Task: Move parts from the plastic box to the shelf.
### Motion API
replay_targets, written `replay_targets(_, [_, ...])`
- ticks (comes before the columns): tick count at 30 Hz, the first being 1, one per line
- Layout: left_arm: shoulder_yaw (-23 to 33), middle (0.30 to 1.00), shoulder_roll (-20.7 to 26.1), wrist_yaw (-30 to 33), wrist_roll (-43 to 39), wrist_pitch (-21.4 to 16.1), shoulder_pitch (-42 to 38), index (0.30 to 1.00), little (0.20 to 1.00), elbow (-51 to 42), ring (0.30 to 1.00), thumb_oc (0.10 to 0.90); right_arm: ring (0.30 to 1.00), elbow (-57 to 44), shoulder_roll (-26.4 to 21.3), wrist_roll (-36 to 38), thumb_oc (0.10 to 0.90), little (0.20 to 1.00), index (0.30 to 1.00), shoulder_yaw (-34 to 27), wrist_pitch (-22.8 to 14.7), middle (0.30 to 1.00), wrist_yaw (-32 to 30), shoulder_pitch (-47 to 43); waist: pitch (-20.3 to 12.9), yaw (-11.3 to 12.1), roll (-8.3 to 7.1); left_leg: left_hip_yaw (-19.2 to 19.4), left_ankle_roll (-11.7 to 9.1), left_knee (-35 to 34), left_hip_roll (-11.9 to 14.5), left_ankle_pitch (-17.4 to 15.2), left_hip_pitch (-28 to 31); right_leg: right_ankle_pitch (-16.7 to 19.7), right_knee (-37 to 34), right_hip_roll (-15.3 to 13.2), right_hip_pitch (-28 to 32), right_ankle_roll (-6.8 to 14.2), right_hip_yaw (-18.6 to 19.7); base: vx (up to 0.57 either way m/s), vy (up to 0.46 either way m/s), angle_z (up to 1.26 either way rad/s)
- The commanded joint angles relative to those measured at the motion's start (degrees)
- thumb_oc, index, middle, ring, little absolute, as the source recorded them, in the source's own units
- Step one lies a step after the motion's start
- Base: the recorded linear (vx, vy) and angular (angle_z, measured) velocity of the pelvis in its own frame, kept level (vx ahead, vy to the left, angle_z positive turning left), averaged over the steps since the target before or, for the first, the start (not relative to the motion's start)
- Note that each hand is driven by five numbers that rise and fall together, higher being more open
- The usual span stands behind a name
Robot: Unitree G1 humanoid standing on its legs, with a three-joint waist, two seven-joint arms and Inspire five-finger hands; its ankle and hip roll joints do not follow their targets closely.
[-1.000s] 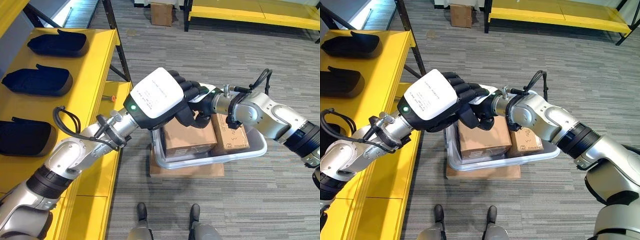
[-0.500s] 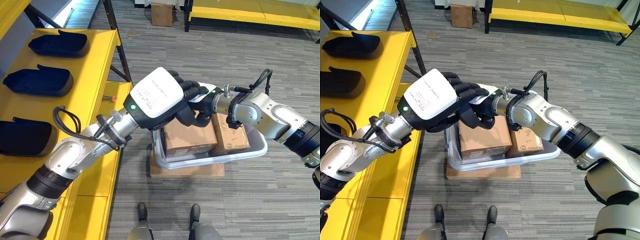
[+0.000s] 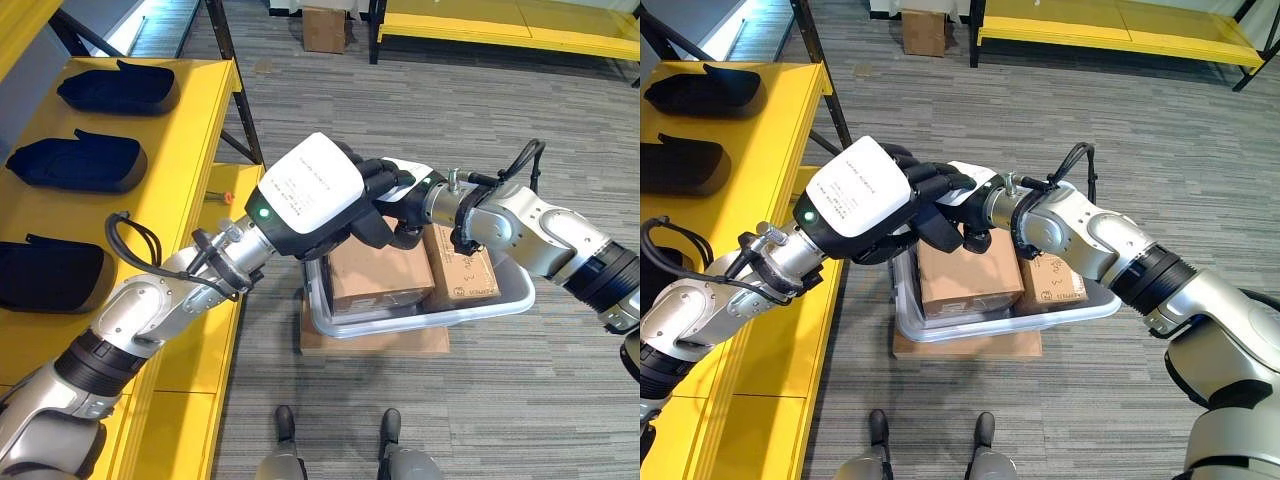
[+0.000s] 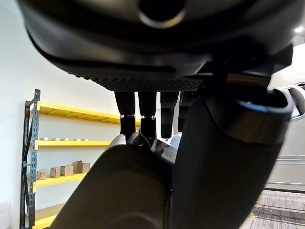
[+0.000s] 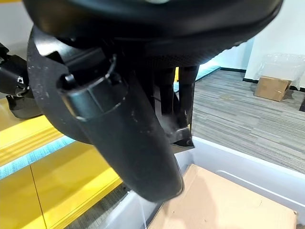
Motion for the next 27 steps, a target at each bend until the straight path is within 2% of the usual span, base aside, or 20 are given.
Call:
replay_targets(1, [-9.50, 0.300, -1.04, -0.78, 0.83, -4.80, 8.08, 0.300, 0.300, 0.64, 0.300, 0.400, 1.000, 8.98, 9.92, 7.31, 0.900, 1.000, 1.000, -13.52, 1.00, 1.000, -13.77, -17.42, -14.02, 1.02, -3.53, -1.28, -0.81, -0.61, 0.69, -9.75, 7.33, -4.89, 4.68, -0.77, 1.81, 3.40, 5.39, 0.00, 0.000, 0.00])
replay_targets(15, [-7.92, 0.300, -0.48, 0.29, 0.83, -4.51, 9.40, 0.300, 0.300, 0.91, 0.300, 0.400, 1.000, 11.40, 8.23, 9.08, 0.900, 1.000, 1.000, -14.33, 1.25, 1.000, -16.61, -19.10, -14.59, 0.66, -3.34, -1.17, -0.89, -0.61, 0.63, -9.88, 7.48, -4.70, 4.46, -0.79, 1.93, 3.41, 5.57, 0.00, 0.000, 0.00])
replay_targets(21, [-5.67, 0.300, 0.48, 1.03, 1.02, -4.28, 11.21, 0.300, 0.300, 0.69, 0.300, 0.400, 1.000, 12.53, 5.88, 10.57, 0.900, 1.000, 1.000, -15.41, 1.30, 1.000, -17.63, -18.80, -14.59, 0.65, -3.27, -1.02, -0.92, -0.61, 0.57, -9.88, 7.48, -4.56, 4.30, -0.73, 1.94, 3.49, 5.52, 0.00, 0.000, 0.00])
replay_targets(27, [-0.71, 0.300, 3.45, 2.79, 1.44, -3.99, 14.46, 0.300, 0.300, -0.27, 0.300, 0.400, 1.000, 13.51, 1.53, 13.10, 0.900, 1.000, 1.000, -16.42, 1.07, 1.000, -18.65, -17.53, -14.46, 0.64, -3.04, -0.99, -0.98, -0.61, 0.54, -9.84, 7.46, -4.50, 4.36, -0.83, 1.83, 3.56, 5.59, 0.00, 0.000, 0.00])
